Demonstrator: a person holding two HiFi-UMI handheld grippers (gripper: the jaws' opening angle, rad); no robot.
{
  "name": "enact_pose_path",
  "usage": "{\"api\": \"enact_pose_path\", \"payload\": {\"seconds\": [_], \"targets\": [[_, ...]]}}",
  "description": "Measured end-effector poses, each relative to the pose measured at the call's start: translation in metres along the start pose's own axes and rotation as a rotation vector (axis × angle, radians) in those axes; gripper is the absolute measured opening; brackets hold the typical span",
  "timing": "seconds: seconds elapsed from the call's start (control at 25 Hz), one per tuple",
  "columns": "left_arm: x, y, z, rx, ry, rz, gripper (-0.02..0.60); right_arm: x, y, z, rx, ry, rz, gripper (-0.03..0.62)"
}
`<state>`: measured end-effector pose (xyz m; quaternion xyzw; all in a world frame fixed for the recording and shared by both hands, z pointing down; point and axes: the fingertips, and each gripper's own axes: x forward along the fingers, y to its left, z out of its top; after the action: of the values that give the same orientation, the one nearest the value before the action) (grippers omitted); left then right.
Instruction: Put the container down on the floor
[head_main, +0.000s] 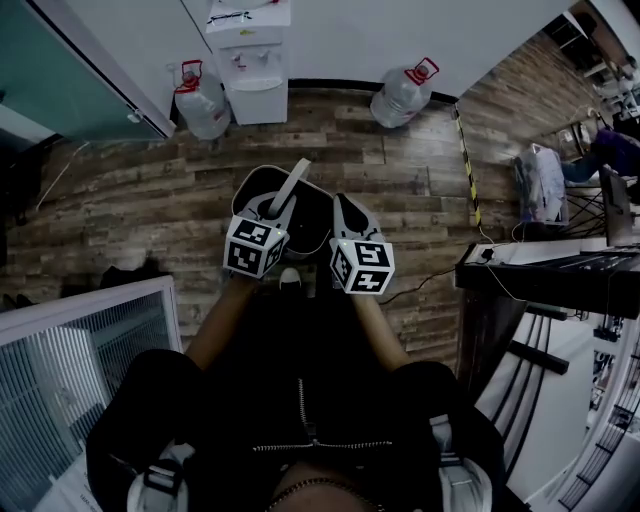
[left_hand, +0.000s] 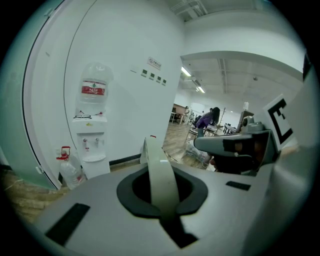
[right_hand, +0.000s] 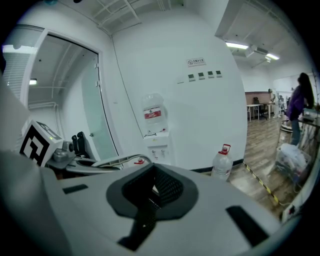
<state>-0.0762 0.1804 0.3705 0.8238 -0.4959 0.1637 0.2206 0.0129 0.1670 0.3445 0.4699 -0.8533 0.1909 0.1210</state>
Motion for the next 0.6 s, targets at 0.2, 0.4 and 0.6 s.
{"api": "enact_pose_path", "payload": {"seconds": [0.2, 0.4, 0.6], "targets": [[0.029, 0.009, 0.012, 0.005, 0.022, 0.014, 0.014, 0.029, -0.023, 0.013, 0.01, 0.004, 0.023, 0.011], [0.068, 0.02, 0.027, -0.003, 0.044, 0.033, 0.014, 0.066, -0.05, 0.029, 0.015, 0.021, 0.058, 0.011], [0.109, 0.029, 0.052, -0.014, 0.058, 0.054, 0.013, 0.102, -0.087, 0.058, 0.029, 0.007, 0.081, 0.011]]}}
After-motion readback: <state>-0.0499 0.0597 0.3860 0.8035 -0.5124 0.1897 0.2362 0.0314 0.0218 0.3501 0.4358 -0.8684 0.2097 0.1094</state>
